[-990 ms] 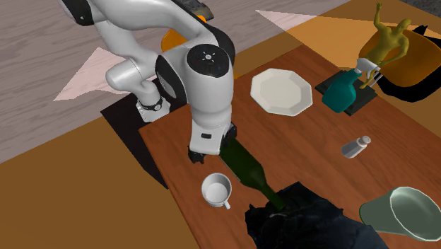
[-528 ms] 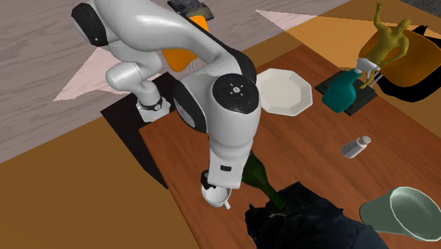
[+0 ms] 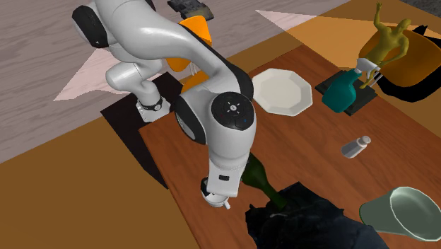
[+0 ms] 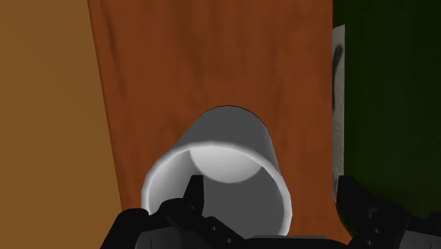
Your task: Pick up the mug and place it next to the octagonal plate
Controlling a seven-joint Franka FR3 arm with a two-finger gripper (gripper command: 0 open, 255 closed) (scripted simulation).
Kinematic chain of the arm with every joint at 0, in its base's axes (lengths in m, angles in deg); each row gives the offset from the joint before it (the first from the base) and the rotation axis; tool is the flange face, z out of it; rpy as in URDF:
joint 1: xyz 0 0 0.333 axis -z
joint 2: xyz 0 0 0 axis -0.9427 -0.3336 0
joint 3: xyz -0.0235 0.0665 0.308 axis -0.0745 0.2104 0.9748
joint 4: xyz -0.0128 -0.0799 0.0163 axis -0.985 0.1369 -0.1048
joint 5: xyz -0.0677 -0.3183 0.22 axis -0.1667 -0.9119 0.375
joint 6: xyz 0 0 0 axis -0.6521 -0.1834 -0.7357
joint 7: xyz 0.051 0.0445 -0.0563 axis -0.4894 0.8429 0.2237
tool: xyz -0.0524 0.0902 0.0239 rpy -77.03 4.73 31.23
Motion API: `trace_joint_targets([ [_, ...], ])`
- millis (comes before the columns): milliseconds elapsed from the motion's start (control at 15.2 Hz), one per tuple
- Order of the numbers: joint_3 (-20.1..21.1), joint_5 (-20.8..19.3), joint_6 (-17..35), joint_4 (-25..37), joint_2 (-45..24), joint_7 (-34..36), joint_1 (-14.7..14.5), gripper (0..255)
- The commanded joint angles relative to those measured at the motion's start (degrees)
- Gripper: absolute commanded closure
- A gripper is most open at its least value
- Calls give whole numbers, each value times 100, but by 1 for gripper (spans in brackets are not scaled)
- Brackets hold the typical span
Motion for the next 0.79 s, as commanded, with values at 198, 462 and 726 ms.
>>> trace_joint_targets([
  [198,16,11,32,-42,-32,3,-21,0],
  [462,18,10,54,-69,-28,14,-28,255],
  [726,20,10,44,-78,-8,19,-31,255],
])
